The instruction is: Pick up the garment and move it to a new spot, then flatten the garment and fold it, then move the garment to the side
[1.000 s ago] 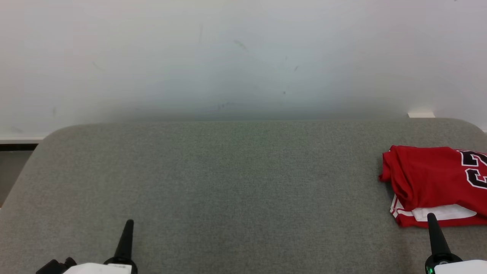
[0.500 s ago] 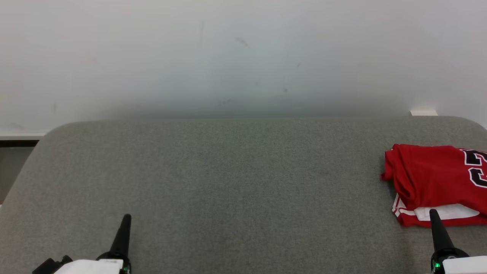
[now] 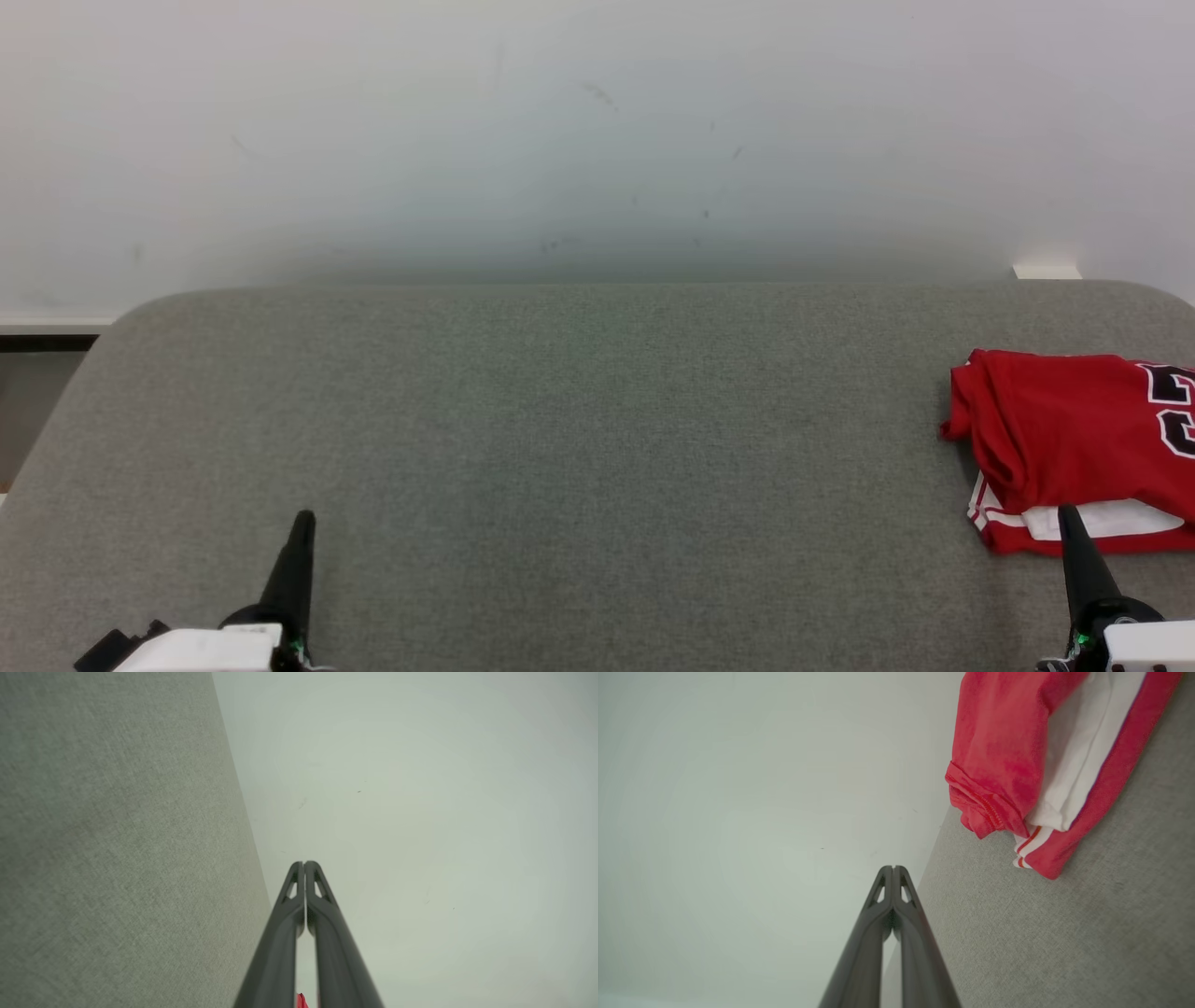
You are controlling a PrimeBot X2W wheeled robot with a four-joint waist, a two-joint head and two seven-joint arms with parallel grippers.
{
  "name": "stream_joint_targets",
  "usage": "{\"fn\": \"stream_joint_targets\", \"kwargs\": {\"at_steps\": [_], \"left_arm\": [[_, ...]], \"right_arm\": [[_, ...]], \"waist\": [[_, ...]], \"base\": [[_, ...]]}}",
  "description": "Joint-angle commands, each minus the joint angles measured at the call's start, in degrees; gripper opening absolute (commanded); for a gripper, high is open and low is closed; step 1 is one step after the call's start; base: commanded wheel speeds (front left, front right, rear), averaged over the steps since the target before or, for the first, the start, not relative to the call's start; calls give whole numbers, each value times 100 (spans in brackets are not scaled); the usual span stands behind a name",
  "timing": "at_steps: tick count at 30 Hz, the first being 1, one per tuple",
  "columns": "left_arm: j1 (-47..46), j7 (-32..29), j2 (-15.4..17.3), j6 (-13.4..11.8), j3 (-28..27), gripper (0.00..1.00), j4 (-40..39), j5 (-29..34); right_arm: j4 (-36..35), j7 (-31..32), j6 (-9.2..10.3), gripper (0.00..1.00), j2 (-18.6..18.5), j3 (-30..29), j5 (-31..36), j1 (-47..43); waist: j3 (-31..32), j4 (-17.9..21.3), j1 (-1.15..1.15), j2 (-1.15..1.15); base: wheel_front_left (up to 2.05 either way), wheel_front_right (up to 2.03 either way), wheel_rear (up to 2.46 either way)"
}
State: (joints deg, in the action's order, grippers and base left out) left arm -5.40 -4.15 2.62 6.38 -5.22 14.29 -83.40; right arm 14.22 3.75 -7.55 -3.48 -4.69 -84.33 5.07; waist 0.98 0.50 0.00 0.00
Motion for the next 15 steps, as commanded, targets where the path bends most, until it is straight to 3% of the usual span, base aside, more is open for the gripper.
{"fn": "stream_joint_targets", "kwargs": {"at_steps": [1,15], "left_arm": [[-58,-48,38,33,-43,0,-38,-135],[-121,-188,41,63,-120,0,-57,-668]], "right_arm": [[-4,52,10,0,4,-51,-135,97],[17,183,11,0,19,-120,-612,175]], "waist": [[-8,-5,0,0],[-64,-33,0,0]], "base": [[0,0,0],[0,0,0]]}}
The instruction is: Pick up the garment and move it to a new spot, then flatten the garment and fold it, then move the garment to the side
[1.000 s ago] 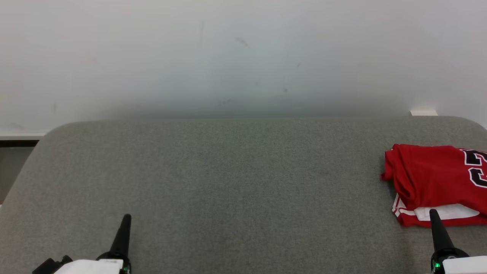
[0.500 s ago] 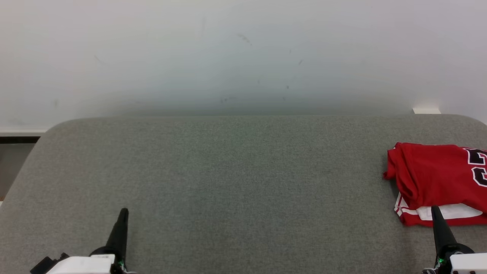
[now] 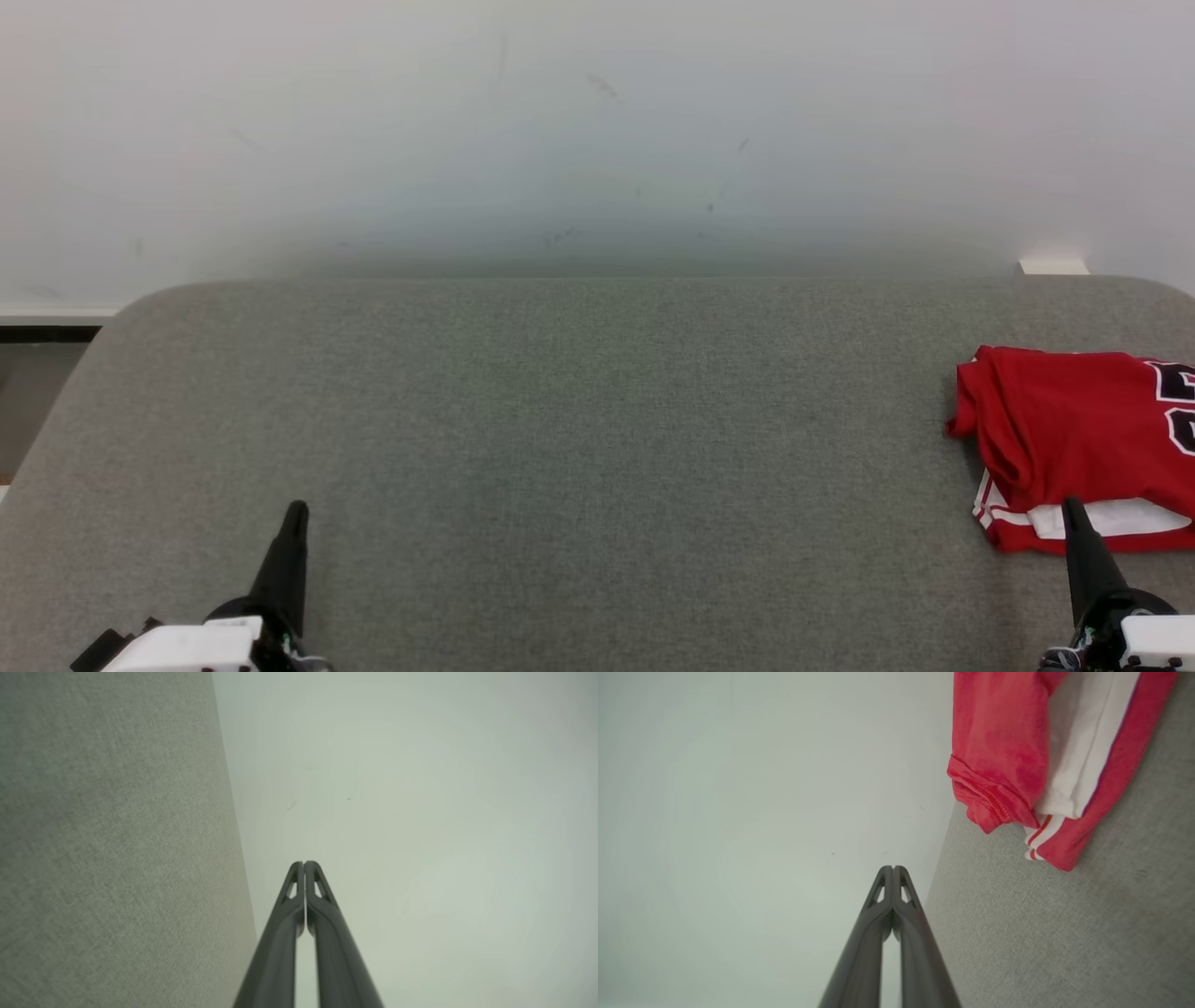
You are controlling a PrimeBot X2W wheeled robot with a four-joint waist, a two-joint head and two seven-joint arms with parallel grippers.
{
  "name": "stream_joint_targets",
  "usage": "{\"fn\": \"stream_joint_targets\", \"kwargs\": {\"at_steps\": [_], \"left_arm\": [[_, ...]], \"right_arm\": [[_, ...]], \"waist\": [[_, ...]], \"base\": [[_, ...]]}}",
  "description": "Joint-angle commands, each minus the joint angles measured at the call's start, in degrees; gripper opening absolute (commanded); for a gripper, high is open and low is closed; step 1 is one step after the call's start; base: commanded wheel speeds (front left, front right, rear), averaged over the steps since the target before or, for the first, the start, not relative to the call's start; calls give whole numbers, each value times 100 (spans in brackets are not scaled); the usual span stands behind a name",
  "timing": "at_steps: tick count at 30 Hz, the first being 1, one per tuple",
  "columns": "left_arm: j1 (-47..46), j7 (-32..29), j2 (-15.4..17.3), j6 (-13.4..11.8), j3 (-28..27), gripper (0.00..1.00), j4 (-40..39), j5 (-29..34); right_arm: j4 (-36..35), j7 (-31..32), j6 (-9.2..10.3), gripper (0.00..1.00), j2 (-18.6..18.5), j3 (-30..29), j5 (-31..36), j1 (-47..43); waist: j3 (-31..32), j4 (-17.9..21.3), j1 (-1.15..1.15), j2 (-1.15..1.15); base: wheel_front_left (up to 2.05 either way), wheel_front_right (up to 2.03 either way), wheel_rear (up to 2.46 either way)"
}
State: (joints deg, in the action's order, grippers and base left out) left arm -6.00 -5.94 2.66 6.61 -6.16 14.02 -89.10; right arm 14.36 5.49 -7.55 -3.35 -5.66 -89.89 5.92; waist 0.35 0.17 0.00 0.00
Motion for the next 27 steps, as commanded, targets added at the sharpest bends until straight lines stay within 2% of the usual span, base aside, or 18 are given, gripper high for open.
{"fn": "stream_joint_targets", "kwargs": {"at_steps": [1,7,27], "left_arm": [[-66,-17,37,43,-31,0,-31,-122],[-82,-82,38,47,-65,0,-38,-355],[-77,-89,38,48,-63,0,-36,-355]], "right_arm": [[5,27,11,0,7,-29,-102,95],[15,88,12,0,14,-63,-303,113],[13,90,12,0,17,-68,-282,109]], "waist": [[-5,-3,0,0],[-30,-16,0,0],[-33,-17,0,0]], "base": [[0,0,0],[0,0,0],[0,0,0]]}}
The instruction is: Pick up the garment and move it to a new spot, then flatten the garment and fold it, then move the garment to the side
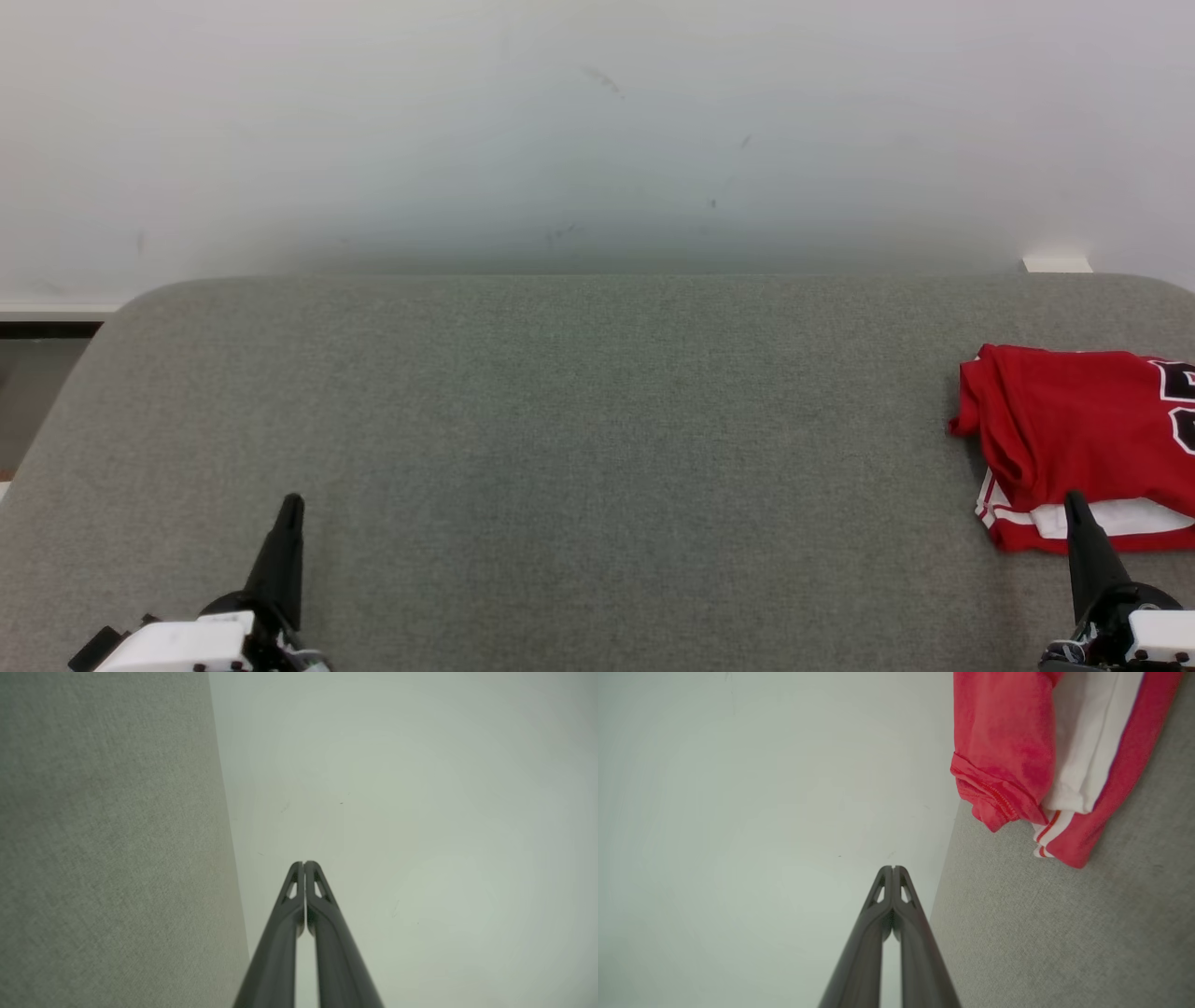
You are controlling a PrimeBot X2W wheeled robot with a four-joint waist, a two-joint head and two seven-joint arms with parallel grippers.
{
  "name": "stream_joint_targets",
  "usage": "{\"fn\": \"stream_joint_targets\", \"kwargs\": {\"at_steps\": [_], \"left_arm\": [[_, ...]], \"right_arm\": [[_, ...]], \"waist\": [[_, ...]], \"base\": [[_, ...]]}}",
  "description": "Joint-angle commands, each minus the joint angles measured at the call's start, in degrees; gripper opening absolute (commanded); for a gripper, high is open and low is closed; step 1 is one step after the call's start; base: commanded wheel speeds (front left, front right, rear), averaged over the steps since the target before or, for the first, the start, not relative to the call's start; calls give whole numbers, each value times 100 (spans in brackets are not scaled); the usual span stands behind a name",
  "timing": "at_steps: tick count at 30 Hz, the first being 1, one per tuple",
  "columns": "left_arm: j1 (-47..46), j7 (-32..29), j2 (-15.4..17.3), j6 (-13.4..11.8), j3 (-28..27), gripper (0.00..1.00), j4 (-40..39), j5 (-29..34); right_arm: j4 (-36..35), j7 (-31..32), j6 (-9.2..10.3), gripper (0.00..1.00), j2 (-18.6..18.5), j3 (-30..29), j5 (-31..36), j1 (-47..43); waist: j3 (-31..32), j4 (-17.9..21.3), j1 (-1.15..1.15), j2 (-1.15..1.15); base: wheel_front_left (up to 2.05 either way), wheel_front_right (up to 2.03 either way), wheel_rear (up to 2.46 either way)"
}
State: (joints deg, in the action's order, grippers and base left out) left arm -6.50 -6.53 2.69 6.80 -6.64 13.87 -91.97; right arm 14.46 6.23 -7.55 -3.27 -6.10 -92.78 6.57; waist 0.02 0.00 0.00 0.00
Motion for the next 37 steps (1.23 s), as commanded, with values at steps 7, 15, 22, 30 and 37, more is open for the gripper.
{"fn": "stream_joint_targets", "kwargs": {"at_steps": [7,15,22,30,37], "left_arm": [[-26,-29,35,29,-14,0,-21,-67],[-26,-29,36,29,-14,0,-21,-67],[-26,-29,36,29,-14,0,-21,-68],[-26,-29,36,29,-14,0,-21,-68],[-26,-29,36,29,-14,0,-21,-68]], "right_arm": [[3,16,12,0,10,-25,9,45],[3,19,12,0,11,-27,11,44],[3,20,12,0,12,-29,13,45],[3,23,12,0,14,-30,15,45],[3,24,12,0,15,-32,16,45]], "waist": [[0,0,0,0],[0,0,0,0],[0,0,0,0],[0,0,0,0],[0,0,0,0]], "base": [[0,0,0],[0,0,0],[0,0,0],[0,0,0],[0,0,0]]}}
